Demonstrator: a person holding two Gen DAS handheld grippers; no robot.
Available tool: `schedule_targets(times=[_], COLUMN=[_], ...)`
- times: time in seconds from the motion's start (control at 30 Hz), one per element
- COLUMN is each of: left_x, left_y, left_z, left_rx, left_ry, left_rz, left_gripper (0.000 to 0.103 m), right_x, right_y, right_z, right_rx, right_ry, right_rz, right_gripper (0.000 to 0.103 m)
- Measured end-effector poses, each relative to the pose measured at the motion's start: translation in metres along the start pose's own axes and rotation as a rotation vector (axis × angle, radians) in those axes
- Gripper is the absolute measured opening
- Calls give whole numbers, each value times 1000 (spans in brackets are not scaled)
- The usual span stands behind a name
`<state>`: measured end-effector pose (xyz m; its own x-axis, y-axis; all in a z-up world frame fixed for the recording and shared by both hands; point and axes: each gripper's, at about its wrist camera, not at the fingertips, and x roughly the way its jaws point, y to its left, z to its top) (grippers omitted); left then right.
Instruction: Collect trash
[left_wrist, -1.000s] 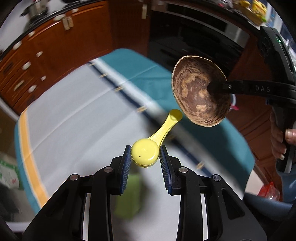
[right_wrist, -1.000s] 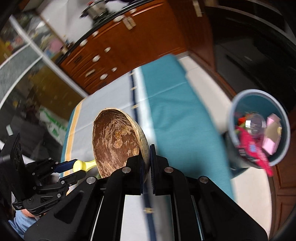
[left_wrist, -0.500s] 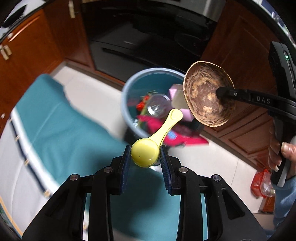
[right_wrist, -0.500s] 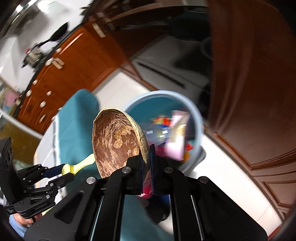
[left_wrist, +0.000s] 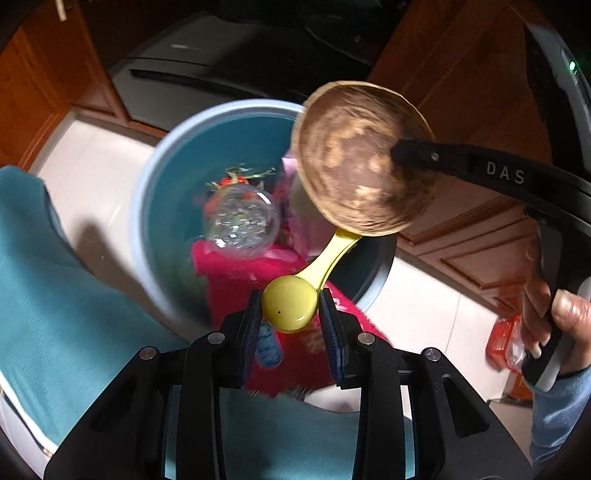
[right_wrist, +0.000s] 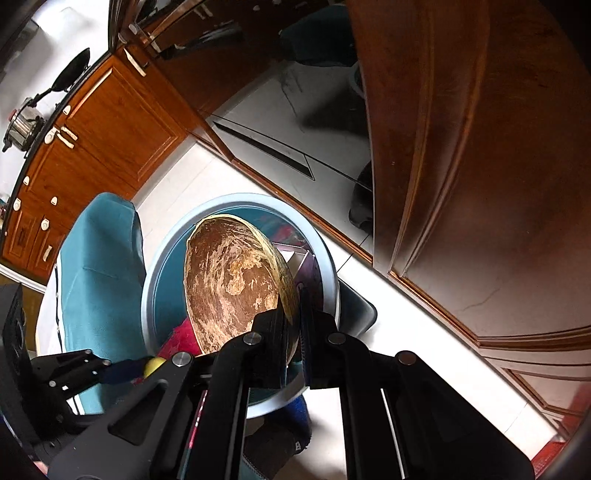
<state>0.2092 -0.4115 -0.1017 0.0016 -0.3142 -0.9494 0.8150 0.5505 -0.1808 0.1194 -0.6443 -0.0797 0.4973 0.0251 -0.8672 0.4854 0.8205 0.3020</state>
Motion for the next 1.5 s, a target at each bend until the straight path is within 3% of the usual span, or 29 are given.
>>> schedule_targets(times=[0.2,0.23,0.27,0.33,0.4,0.47,0.7,0.87,1.0,1.1,1.17,1.3,1.5], left_x=[15,13,12,5,0,-4,-15,-50,-85,-114,-131,-155,-173], left_y=[8,11,12,15,16,18,12,5,3,-1,-4,-8,-10], left_z=[-1,0,1,-1,-2,-3,-12,-28,-46,-66,-84,-117,-158], left_rx=[2,-4,-8,-14,-18,-22,-45,-64,-99,-113,-111,-136,-154], left_ry=[13,11,5,-24,-33,-22,-32,-106,-180,-237,-282,-305,-335], left_rz=[46,60,75,109,130,152,156,144,112,138,146,76,84], left_gripper=[36,49,57,68,70,72,72,72,76,100,99,99,99], right_x=[8,8,8,5,2,4,-4,-31,-65,-92,-116,-153,-178], right_y=[8,10,13,18,23,28,38,45,52,58,63,72,85], right_z=[4,4,4,4,3,1,-14,-27,-40,-53,-66,-91,-121], right_rx=[-26,-28,-28,-36,-54,-65,-98,-115,-127,-135,-143,-158,-206], right_ry=[12,16,15,1,-16,22,72,72,51,25,-1,-42,-65], right_rz=[-1,20,35,41,52,59,-5,2,-3,-14,-18,-37,-82], right_gripper=[11,21,50,83,83,88,97,97,97,97,97,97,97])
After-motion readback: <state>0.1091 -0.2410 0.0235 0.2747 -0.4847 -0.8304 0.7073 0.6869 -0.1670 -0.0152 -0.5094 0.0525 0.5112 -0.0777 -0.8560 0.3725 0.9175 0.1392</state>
